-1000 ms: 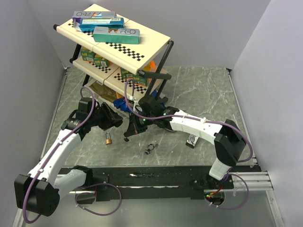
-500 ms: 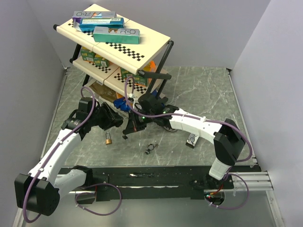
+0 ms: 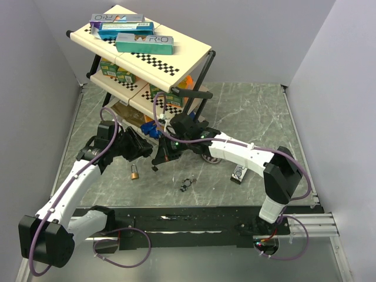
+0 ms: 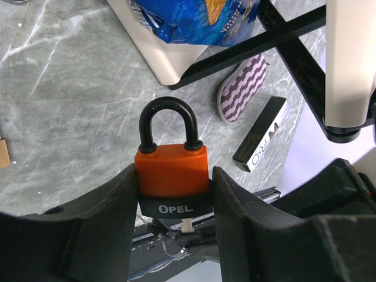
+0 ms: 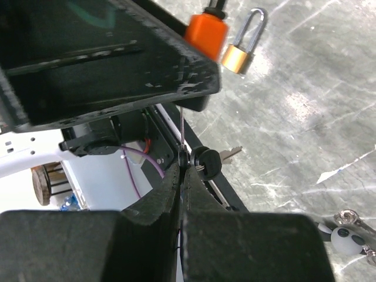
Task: Unlock with the key
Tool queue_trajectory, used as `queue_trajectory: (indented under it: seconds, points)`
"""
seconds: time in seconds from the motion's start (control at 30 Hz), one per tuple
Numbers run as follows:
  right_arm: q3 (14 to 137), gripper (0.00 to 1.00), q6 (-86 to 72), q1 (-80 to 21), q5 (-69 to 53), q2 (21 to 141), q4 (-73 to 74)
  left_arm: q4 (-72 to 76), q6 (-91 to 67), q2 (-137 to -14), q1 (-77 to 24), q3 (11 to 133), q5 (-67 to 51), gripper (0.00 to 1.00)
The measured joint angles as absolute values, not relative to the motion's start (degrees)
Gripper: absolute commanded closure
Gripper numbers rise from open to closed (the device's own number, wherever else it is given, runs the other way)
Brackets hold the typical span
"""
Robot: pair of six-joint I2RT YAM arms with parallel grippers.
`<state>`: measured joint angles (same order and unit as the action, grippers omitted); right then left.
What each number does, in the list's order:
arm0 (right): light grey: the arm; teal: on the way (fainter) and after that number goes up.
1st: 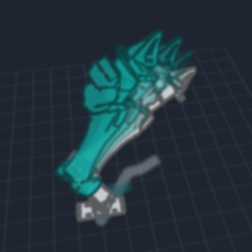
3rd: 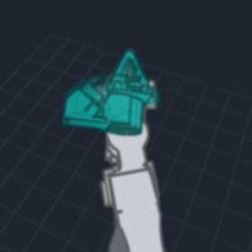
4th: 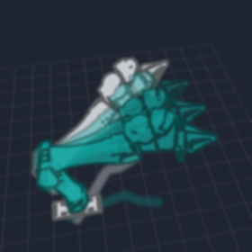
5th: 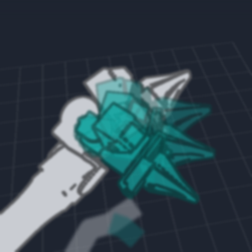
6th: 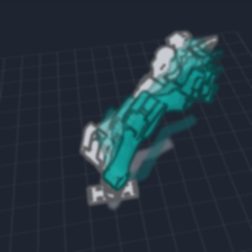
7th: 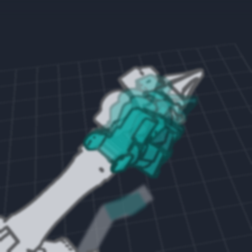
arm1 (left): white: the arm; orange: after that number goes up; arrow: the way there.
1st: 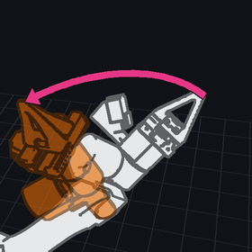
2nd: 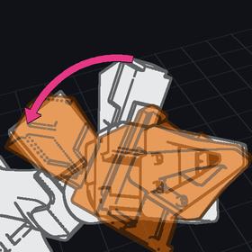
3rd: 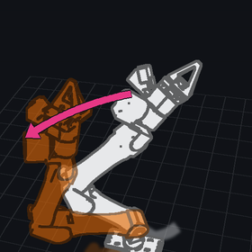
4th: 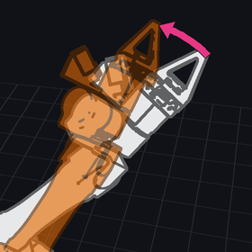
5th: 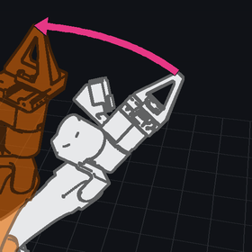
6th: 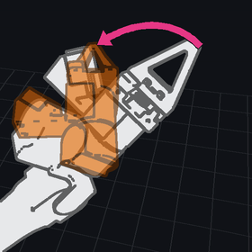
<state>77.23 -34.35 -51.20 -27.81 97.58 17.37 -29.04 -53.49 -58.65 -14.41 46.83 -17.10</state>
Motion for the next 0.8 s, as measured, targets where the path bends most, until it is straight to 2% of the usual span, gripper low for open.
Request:
queue_trajectory:
  seconds: [0.8]
  points:
    - [81.5, 1.0, -36.1, -50.9, -25.9, 100.6, 21.3, -27.4, -53.6, -58.7, -14.3, 46.2, -16.8, 0.99]
